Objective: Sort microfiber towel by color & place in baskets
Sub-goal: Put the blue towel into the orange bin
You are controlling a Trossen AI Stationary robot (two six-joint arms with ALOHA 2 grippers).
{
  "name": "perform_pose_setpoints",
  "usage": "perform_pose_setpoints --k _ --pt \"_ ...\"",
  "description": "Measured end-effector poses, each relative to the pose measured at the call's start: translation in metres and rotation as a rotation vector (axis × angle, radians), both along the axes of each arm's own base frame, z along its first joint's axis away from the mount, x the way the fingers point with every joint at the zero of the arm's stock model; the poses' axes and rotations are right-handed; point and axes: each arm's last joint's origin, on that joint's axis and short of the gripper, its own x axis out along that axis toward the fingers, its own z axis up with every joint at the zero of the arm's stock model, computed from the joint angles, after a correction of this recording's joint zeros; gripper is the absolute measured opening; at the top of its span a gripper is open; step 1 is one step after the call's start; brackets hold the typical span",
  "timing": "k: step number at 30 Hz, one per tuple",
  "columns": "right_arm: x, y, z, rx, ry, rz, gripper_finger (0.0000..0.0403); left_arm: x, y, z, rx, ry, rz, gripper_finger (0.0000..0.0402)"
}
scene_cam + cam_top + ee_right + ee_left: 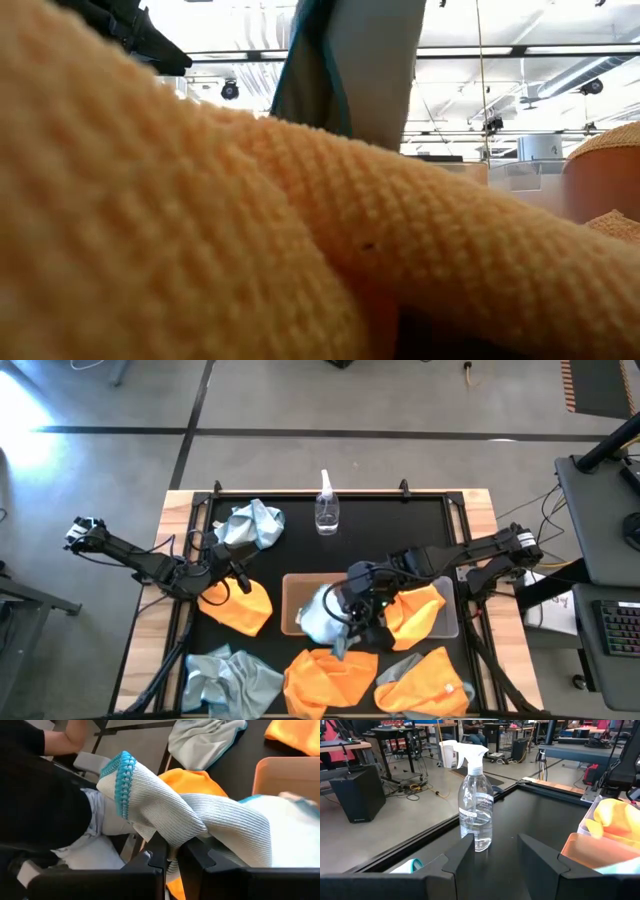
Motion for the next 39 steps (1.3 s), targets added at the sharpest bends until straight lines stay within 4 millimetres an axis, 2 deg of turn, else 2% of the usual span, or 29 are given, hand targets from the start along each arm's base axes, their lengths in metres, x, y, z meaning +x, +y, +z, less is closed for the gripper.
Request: perform_pose_setpoints --k 4,10,14,23,27,35,39 --pt "0.0 -0.001 0.0 -0.034 -0.021 0.006 0.0023 0.0 0.0 0.0 0.0 0.0 0.0 0.0132" --pt "0.002 -0.011 -0.004 -0.263 -0.041 -0.203 0.0023 0.0 0.0 0.0 0.0 0.0 0.0 0.0132" --pt "0.001 -0.021 -0.008 -0.396 -0.017 -0.28 0.0023 0.0 0.0 0.0 0.0 0.0 0.0 0.0132" --pt "0.003 -0.04 -0.009 -0.45 0.002 -0.371 0.0026 0.0 0.0 0.0 0.0 0.0 0.0 0.0132" --pt "0.004 -0.045 -0.01 -0.45 0.006 -0.385 0.0052 0.0 0.0 0.0 0.001 0.002 0.0 0.0132" --pt "0.005 -0.053 -0.01 -0.485 -0.002 -0.388 0.014 0.0 0.0 0.0 0.002 0.004 0.0 0.0132" --pt "0.004 -0.057 -0.011 -0.501 0.016 -0.4 0.0169 0.0 0.0 0.0 0.003 0.006 0.0 0.0132"
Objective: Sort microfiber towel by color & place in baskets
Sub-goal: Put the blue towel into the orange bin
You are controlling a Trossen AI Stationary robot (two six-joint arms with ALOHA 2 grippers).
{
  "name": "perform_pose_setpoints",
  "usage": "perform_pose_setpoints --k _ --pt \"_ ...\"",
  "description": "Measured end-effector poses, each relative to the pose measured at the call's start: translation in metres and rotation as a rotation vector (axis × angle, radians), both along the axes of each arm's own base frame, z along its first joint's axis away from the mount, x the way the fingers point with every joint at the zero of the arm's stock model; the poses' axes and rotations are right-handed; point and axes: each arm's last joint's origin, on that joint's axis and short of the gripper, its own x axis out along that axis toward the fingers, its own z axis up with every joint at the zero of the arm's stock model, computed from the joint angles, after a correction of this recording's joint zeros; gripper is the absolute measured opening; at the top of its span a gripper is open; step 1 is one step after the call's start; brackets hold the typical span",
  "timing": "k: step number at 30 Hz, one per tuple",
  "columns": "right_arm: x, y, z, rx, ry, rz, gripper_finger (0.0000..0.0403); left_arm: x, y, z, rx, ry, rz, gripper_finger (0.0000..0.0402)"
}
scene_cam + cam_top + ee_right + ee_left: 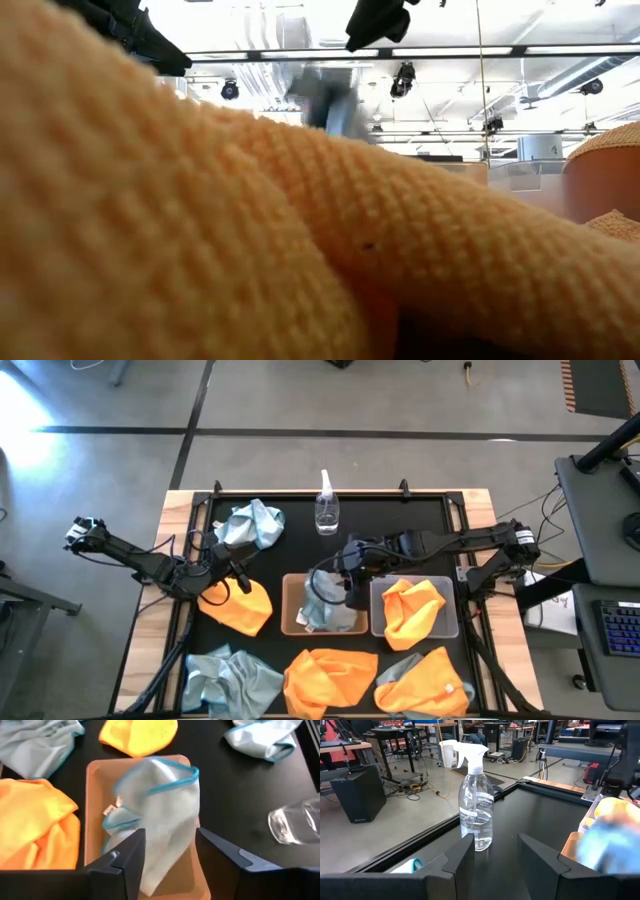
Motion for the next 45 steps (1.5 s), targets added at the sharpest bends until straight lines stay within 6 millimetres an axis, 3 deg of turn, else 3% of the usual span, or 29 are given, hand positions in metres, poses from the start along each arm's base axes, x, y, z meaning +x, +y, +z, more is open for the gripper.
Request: perform_pose_setpoints --k 5,13,24,28,36,45 --pt "-0.004 -0.001 -0.003 -0.002 0.057 -0.003 0.0182 0.0 0.0 0.0 0.0 0.001 0.0 0.0132" --pt "-0.013 -0.001 -0.007 -0.002 0.15 -0.008 0.017 -0.001 0.0 0.003 0.053 0.035 -0.012 0.0132" --pt "-0.034 -0.003 0.013 -0.012 0.125 0.007 0.0144 -0.001 0.001 0.069 0.154 0.0 -0.034 0.0132" --pt "-0.045 -0.004 0.025 -0.03 0.08 0.036 0.0136 -0.004 0.002 0.083 0.19 0.049 -0.04 0.0132" --pt "-0.066 -0.008 0.043 -0.107 -0.038 0.115 0.0121 -0.012 0.006 0.083 0.157 0.087 0.067 0.0132" --pt "-0.099 -0.03 0.024 -0.108 -0.087 0.036 0.012 -0.012 0.007 0.077 0.136 0.079 0.081 0.0132"
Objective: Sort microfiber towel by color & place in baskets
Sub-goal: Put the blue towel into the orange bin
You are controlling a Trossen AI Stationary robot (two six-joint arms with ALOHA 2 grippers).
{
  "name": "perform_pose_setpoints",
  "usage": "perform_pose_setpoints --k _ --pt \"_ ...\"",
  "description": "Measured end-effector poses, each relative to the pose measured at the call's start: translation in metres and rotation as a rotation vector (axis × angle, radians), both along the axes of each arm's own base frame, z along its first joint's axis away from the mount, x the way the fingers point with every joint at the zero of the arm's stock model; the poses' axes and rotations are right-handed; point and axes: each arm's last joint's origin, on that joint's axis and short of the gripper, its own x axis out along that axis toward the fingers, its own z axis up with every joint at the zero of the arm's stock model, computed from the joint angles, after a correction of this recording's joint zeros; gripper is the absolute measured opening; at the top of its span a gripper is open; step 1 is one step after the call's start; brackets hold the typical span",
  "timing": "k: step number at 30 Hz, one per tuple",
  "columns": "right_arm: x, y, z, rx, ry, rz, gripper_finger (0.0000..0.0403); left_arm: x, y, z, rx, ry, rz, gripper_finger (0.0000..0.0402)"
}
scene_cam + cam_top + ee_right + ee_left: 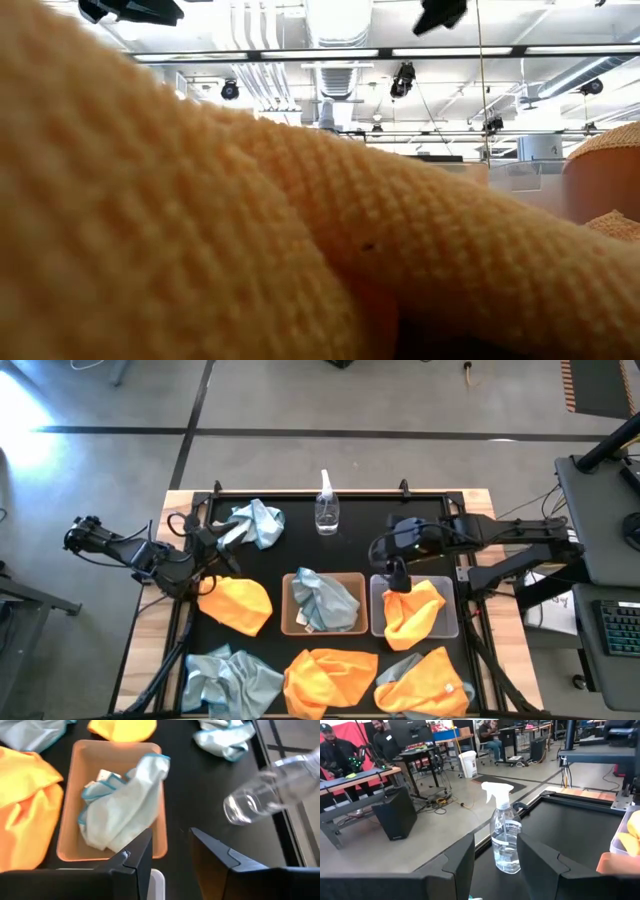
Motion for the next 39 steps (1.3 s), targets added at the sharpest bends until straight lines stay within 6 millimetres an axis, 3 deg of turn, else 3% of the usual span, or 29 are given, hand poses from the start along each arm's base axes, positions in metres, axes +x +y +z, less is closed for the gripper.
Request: perform_pose_setpoints --k 6,13,17,24,31,39 --pt "-0.029 -0.012 -0.015 0.052 -0.084 -0.091 0.0116 0.0 0.0 0.0 0.0 -0.003 0.007 0.0132" --pt "-0.059 -0.013 -0.027 0.114 -0.246 -0.142 0.0118 -0.004 0.003 0.001 0.073 -0.005 0.177 0.0132" --pt "-0.07 -0.012 -0.035 0.149 -0.303 -0.166 0.0118 -0.005 0.004 -0.001 0.09 0.011 0.198 0.0132" --pt "-0.078 -0.012 -0.047 0.181 -0.305 -0.191 0.0113 -0.009 0.01 -0.002 0.162 0.007 0.4 0.0132" --pt "-0.078 -0.012 -0.05 0.183 -0.294 -0.194 0.0109 -0.01 0.036 -0.005 0.167 0.061 0.566 0.0132" --pt "-0.078 -0.012 -0.05 0.183 -0.295 -0.195 0.0105 -0.009 0.082 -0.017 -0.05 0.178 0.507 0.0132"
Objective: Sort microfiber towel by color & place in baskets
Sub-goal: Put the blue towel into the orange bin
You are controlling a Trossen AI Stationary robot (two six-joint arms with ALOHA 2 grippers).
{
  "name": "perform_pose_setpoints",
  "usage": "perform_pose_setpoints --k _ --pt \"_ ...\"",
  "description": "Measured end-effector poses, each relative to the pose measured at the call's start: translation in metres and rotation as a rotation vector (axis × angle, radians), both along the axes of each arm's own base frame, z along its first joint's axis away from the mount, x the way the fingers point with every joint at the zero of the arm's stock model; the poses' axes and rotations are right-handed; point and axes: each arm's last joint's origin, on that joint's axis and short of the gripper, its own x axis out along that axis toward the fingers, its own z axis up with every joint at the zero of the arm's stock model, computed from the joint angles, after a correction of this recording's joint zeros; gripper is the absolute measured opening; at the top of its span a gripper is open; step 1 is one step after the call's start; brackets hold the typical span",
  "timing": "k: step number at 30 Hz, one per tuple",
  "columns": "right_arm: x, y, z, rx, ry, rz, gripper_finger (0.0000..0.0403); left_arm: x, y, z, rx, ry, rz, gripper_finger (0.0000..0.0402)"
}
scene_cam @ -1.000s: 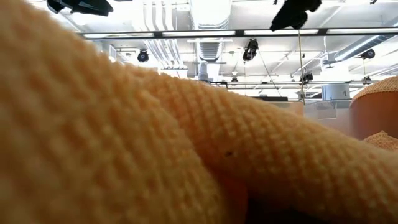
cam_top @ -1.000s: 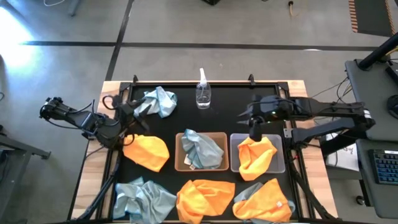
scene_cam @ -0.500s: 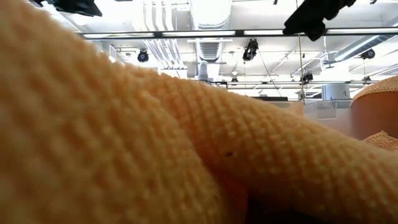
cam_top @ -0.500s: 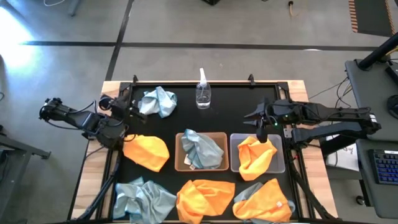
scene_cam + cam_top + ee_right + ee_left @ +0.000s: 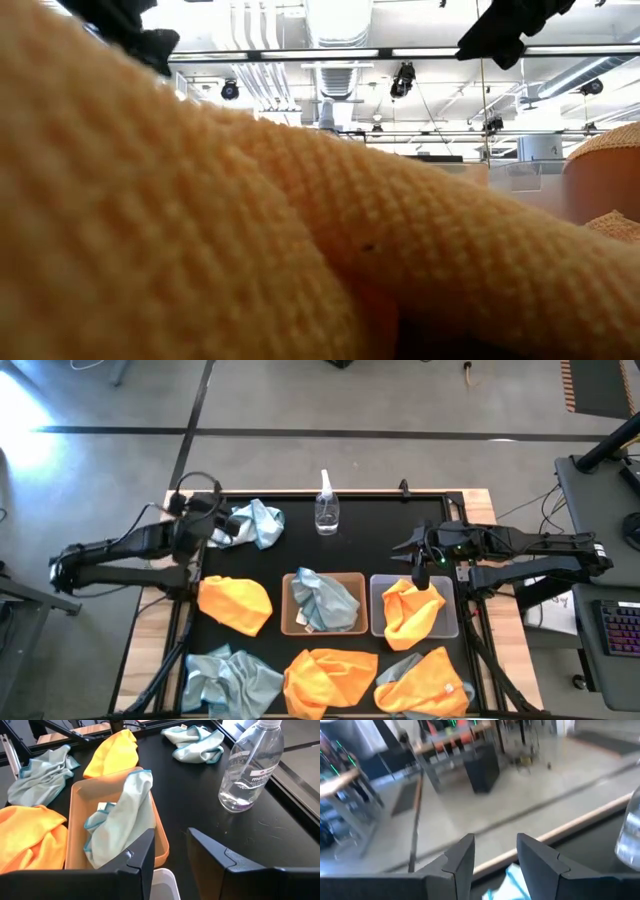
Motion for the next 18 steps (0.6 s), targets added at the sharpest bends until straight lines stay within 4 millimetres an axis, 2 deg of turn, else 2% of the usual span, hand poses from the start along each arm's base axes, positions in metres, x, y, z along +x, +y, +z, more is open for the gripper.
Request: perform_pose_setpoints --k 10,15,18 --pt "0.0 0.0 0.0 0.0 0.003 0.0 0.0103 -0.011 0.047 -0.02 -0.349 0.002 -0.043 0.0132" --pt "0.0 0.0 0.0 0.0 0.003 0.0 0.01 -0.005 0.061 -0.032 -0.528 -0.014 -0.187 0.0132" --pt "0.0 0.0 0.0 0.001 0.003 0.0 0.0101 0.003 0.069 -0.042 -0.594 0.02 -0.212 0.0132"
